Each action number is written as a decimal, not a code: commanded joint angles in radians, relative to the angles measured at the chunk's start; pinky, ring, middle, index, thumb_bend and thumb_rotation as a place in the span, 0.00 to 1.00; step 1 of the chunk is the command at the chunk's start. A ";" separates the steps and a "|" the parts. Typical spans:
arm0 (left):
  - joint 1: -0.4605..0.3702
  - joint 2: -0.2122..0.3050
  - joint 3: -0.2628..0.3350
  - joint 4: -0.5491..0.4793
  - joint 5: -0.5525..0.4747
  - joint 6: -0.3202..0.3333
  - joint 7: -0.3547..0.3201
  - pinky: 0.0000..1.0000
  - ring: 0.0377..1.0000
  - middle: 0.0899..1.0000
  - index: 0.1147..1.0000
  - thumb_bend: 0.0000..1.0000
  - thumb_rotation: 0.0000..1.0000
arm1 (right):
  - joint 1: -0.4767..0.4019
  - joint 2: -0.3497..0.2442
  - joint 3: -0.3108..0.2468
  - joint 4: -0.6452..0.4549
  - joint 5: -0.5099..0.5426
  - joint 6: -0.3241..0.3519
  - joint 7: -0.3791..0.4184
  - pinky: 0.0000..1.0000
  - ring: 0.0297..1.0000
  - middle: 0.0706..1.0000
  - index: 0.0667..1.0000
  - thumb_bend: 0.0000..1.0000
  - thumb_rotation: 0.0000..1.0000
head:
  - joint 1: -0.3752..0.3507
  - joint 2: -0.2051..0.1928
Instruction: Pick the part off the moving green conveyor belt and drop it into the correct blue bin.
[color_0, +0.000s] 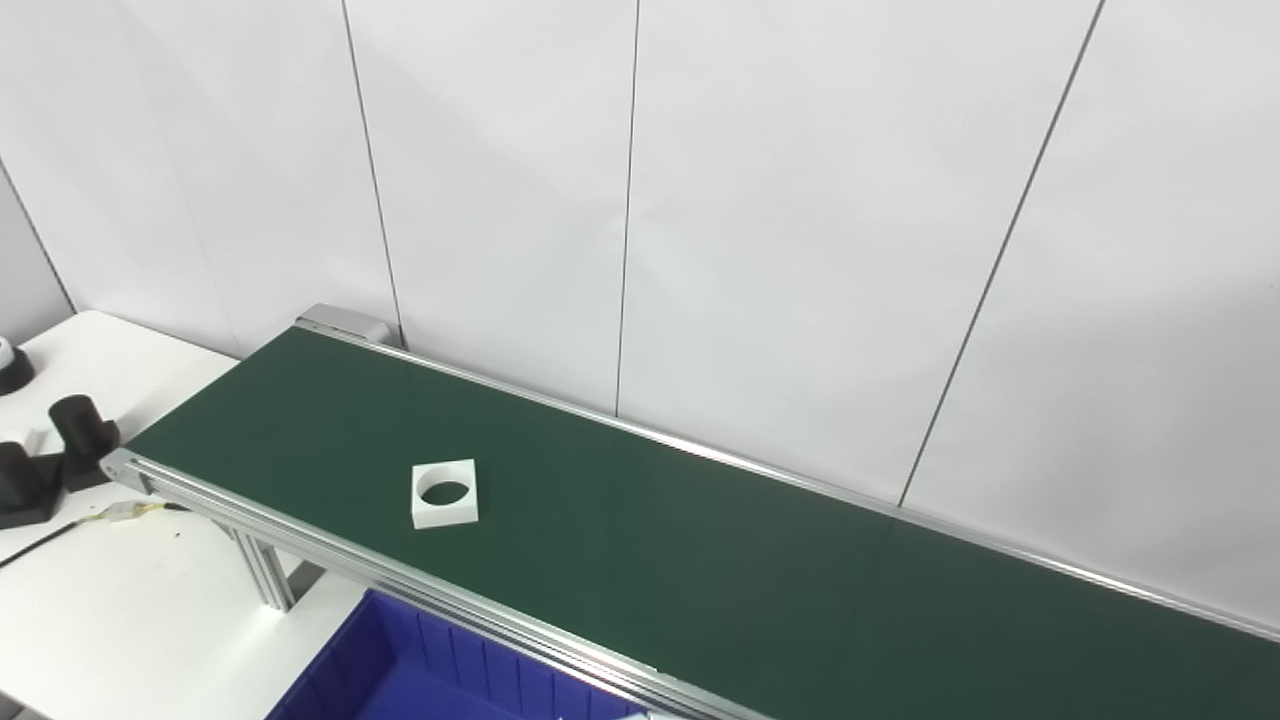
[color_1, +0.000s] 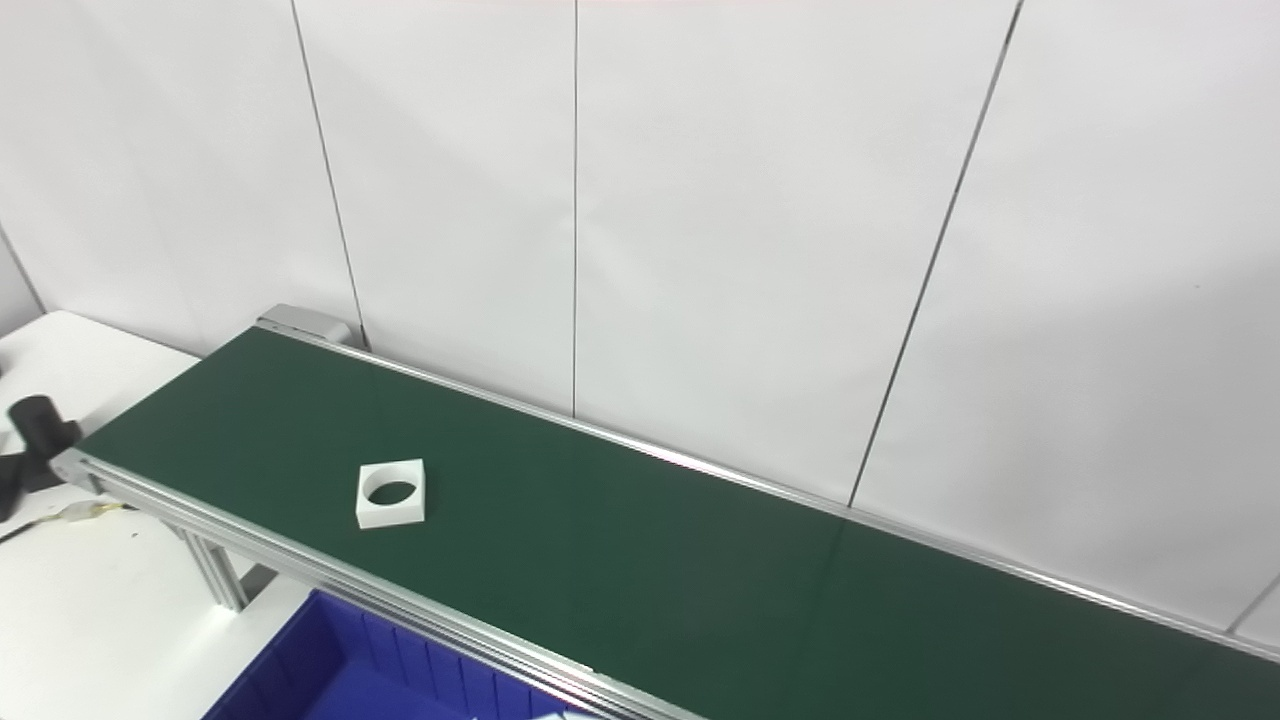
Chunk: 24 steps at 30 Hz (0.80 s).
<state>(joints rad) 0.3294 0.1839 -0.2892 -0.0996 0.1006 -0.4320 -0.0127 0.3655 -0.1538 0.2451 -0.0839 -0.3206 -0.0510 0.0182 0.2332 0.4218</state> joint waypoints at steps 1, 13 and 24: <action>-0.015 -0.003 0.013 -0.060 -0.018 -0.037 -0.003 0.58 0.69 0.73 0.71 1.00 0.00 | -0.006 0.005 0.000 -0.041 0.003 -0.024 0.004 0.86 0.92 0.95 0.96 0.66 0.00 | -0.001 0.001; -0.066 -0.001 0.099 -0.163 0.000 -0.020 -0.027 0.60 0.69 0.73 0.71 1.00 0.04 | -0.021 0.024 0.004 -0.039 -0.026 -0.016 0.002 0.81 0.89 0.92 0.95 0.68 0.00 | -0.017 0.009; -0.185 0.018 0.192 -0.180 0.166 0.076 -0.043 0.61 0.74 0.77 0.74 0.93 0.22 | -0.037 0.034 -0.002 -0.013 -0.010 -0.027 0.003 0.82 0.90 0.93 0.95 0.69 0.00 | 0.009 -0.002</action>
<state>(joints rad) 0.1803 0.1911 -0.1146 -0.2614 0.2303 -0.3555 -0.0646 0.3399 -0.1246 0.2463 -0.0805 -0.3396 -0.0505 0.0222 0.2424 0.4188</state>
